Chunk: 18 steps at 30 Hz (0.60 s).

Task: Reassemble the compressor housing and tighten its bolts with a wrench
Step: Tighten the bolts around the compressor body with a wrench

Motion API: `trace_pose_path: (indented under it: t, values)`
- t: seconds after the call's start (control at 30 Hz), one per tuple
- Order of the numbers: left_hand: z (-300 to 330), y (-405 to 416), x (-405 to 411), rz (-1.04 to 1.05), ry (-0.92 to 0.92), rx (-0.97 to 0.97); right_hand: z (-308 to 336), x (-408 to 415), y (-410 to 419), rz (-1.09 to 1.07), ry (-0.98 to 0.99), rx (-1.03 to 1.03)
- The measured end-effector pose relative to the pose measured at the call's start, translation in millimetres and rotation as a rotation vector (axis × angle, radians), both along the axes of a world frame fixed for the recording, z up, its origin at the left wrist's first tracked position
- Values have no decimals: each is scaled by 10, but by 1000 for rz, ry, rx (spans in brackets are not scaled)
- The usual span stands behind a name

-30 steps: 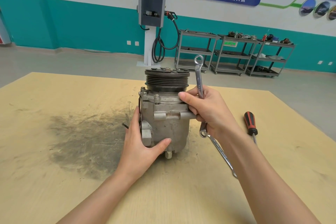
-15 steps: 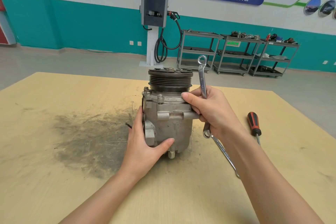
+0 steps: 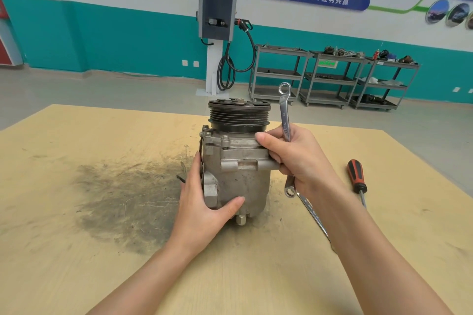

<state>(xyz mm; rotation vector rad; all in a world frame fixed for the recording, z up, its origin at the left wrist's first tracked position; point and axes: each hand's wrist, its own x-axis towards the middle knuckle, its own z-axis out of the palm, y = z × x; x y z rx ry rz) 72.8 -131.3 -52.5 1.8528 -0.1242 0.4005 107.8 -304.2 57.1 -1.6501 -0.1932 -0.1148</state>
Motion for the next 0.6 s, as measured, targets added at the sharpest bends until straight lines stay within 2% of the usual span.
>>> trace_pose_path:
  t: [0.1, 0.23, 0.3, 0.6]
  values:
    - [0, 3, 1, 3, -1, 3, 21, 0, -9, 2, 36, 12]
    - [20, -5, -6, -2, -10, -1, 90, 8, -133, 205, 142, 83]
    - [32, -11, -4, -8, -6, -5, 94, 14, -156, 239, 148, 88]
    - [23, -3, -2, -25, -1, -19, 24, -14, 11, -6, 5, -40]
